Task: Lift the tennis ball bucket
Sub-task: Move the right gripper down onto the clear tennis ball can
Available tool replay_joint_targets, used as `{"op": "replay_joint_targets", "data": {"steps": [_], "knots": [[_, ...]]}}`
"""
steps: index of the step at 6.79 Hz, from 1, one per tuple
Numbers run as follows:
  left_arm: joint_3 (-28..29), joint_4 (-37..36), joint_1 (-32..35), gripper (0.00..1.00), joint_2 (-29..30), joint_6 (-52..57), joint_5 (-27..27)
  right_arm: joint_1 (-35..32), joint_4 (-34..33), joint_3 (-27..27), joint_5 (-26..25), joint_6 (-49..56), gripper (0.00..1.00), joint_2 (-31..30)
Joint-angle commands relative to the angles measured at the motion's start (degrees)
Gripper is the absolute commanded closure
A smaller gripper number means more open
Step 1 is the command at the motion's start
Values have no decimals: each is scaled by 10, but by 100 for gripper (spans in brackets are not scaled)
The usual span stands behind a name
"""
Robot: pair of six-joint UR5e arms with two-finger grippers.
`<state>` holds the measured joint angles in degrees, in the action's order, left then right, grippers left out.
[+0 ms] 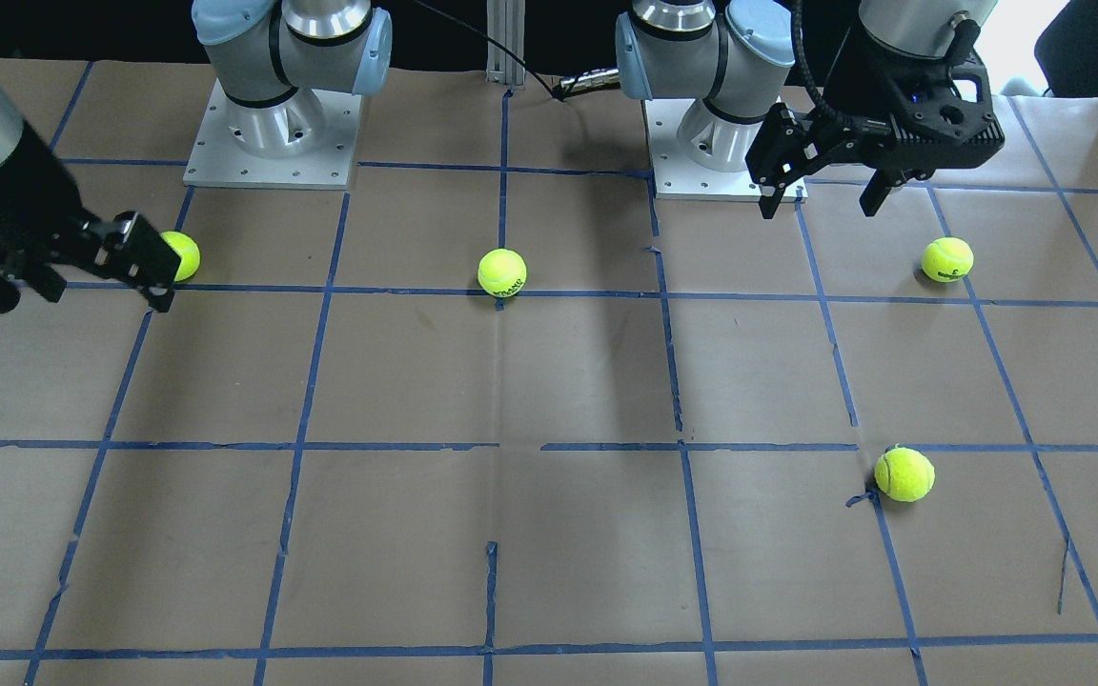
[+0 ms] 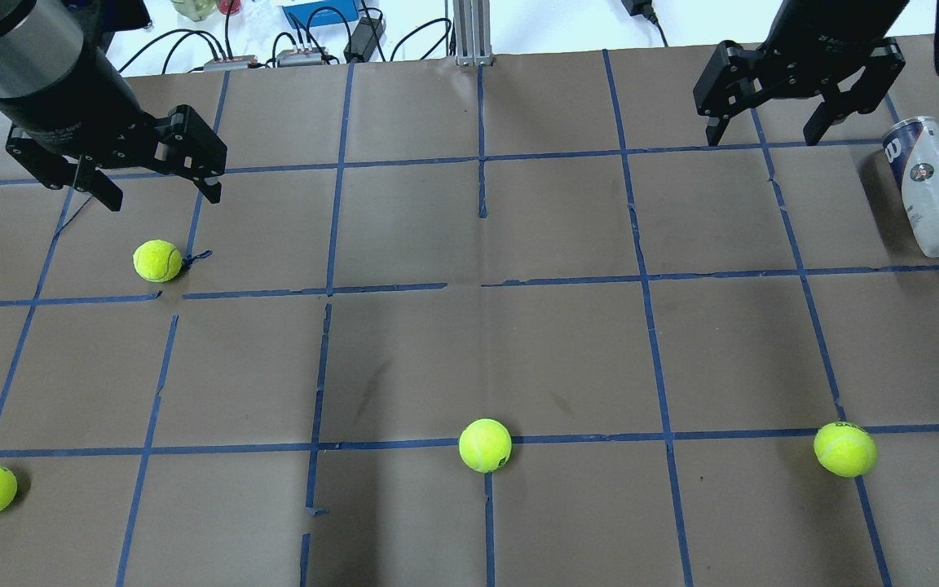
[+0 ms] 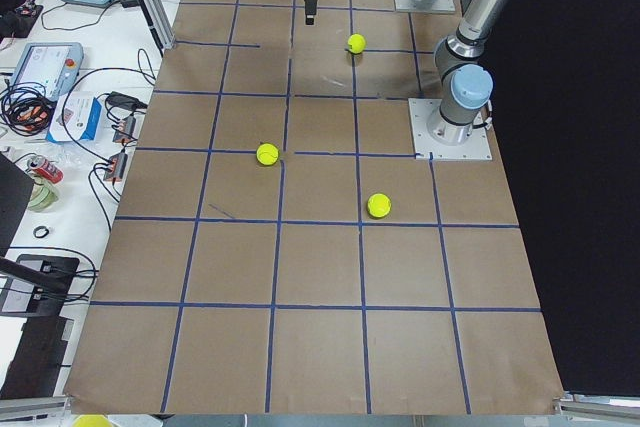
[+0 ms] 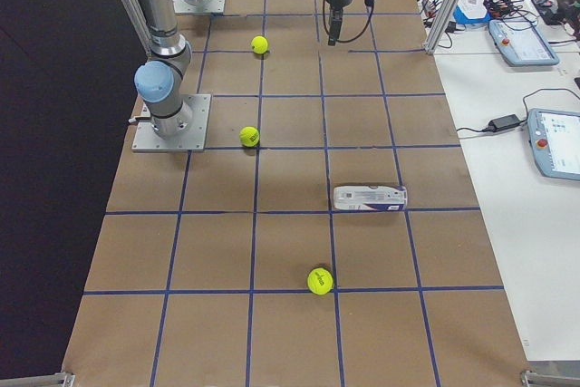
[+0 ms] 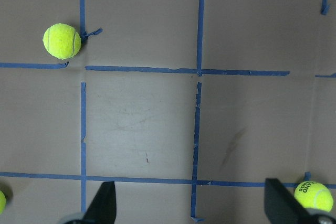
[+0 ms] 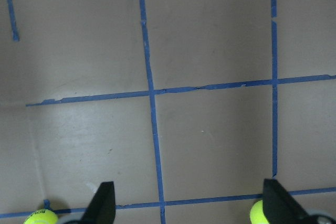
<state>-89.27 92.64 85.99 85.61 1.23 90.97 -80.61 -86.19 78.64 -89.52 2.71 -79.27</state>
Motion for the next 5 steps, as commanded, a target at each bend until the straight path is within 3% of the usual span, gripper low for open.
{"op": "replay_joint_targets", "data": {"steps": [1, 3, 4, 5], "knots": [[1, 0, 0, 0, 0, 0, 1, 39, -74, -41, -27, 42, 0, 114], [1, 0, 0, 0, 0, 0, 1, 103, -147, -67, -49, 110, 0, 172], [1, 0, 0, 0, 0, 0, 1, 127, -189, -96, -61, 134, 0, 214], [1, 0, 0, 0, 0, 0, 0, 150, -190, -144, -61, 158, 0, 249]]}}
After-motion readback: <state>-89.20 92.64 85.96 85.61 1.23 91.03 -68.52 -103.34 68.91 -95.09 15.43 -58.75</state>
